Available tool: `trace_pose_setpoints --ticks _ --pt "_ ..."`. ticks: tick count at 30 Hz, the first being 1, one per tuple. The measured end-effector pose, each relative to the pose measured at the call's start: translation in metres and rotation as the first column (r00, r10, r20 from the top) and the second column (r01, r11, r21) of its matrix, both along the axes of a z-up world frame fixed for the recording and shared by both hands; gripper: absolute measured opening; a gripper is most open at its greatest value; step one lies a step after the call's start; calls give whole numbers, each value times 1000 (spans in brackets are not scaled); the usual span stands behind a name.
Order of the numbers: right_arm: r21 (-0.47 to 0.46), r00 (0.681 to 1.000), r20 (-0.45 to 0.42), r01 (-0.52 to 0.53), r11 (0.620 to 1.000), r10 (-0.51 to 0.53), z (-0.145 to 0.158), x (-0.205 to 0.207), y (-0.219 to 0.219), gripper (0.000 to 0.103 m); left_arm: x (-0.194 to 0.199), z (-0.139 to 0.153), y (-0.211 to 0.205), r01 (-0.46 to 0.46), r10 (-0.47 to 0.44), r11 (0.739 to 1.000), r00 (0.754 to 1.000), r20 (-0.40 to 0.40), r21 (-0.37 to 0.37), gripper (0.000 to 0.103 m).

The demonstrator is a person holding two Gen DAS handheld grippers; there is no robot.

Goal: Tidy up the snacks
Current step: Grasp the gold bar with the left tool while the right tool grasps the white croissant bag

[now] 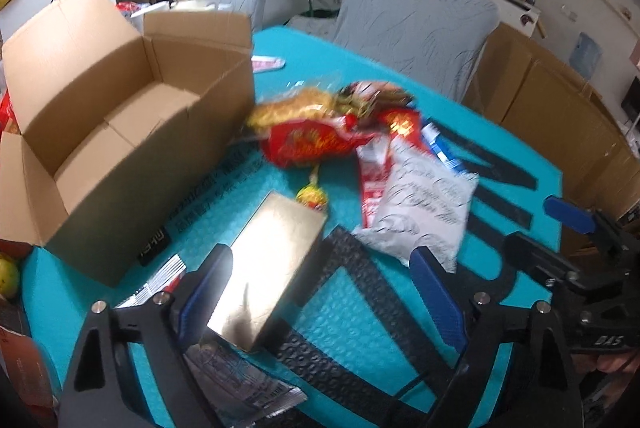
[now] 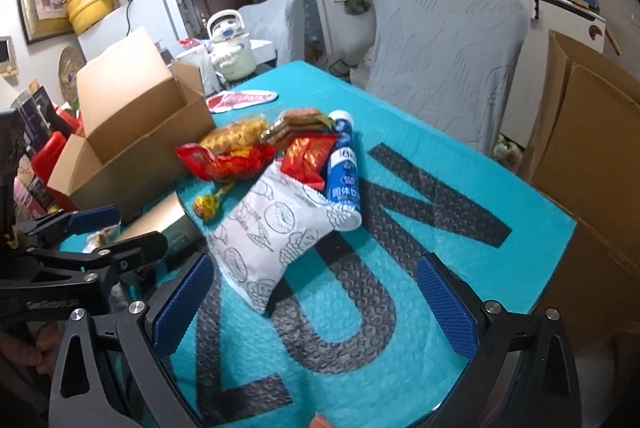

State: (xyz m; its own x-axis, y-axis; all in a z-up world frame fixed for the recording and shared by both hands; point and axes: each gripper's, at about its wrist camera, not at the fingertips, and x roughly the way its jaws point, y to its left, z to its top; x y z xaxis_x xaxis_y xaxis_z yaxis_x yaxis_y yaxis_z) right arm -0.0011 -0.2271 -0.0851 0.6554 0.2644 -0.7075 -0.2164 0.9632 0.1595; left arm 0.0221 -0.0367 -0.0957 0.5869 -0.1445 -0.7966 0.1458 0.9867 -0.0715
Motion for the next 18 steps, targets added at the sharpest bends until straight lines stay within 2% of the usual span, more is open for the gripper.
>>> trace_pose_setpoints --ticks 3,5,8,9,10,12,18 --pt "-4 1000 -11 -6 1000 5 -6 5 -2 103 8 -12 5 -34 35 999 999 -33 26 84" --pt "0 1000 -20 -13 1000 13 -9 8 -3 103 9 -13 8 -55 56 997 998 -20 57 84" --pt "6 999 -31 -30 1000 30 -13 13 -2 103 13 -17 9 -68 70 994 997 -26 89 77" --pt "9 999 -34 -38 999 38 -15 14 -1 103 14 -18 10 -67 70 993 997 -27 97 68" --pt "11 998 -38 -46 999 47 -16 15 1 103 17 -22 10 -69 74 992 996 -42 106 67" --pt "16 997 -45 -66 998 67 -19 17 5 103 17 -23 10 -76 81 988 996 -25 138 60" --pt "57 991 -79 -100 993 105 -26 29 16 103 18 -21 12 -115 124 984 991 -59 139 52"
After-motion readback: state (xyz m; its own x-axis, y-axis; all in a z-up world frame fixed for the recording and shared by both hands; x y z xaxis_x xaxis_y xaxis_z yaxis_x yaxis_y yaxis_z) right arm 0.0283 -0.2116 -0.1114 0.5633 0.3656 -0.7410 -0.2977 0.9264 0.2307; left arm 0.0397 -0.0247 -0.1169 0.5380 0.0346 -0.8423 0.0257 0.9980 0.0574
